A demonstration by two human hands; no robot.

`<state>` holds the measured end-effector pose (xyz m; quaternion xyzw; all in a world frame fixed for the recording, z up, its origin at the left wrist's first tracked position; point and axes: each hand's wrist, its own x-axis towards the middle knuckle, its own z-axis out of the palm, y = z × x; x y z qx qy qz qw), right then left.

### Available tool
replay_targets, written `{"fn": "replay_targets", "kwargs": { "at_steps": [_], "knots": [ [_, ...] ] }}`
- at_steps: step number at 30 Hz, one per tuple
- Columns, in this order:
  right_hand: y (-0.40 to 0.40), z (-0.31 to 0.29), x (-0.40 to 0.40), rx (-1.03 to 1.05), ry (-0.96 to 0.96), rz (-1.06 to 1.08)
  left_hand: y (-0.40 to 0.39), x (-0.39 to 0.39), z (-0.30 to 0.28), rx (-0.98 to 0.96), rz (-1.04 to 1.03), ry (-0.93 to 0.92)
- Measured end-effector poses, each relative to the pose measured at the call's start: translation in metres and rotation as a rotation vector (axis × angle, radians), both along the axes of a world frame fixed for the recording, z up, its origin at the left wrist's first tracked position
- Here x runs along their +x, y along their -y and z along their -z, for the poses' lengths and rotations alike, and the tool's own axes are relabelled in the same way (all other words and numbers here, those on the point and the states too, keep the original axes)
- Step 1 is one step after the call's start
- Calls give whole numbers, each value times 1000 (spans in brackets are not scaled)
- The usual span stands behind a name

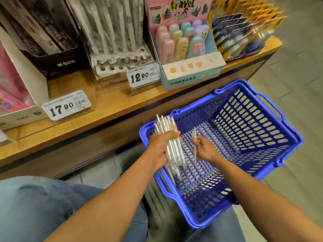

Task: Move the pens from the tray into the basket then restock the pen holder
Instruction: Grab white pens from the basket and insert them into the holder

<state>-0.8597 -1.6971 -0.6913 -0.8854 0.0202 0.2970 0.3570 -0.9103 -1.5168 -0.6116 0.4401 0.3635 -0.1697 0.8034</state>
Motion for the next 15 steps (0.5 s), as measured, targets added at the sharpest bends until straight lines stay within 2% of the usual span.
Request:
{"fn": "replay_targets", "kwargs": {
  "at_steps": [3, 8, 15],
  "knots": [
    [5, -24, -1, 23, 35, 104, 8, 6, -5, 45, 50, 17],
    [18, -83, -10, -60, 54, 89, 1, 8, -28, 154, 146, -29],
    [19, -240, -44, 28, -3, 180, -41, -20, -161, 248, 165, -90]
  ]
}}
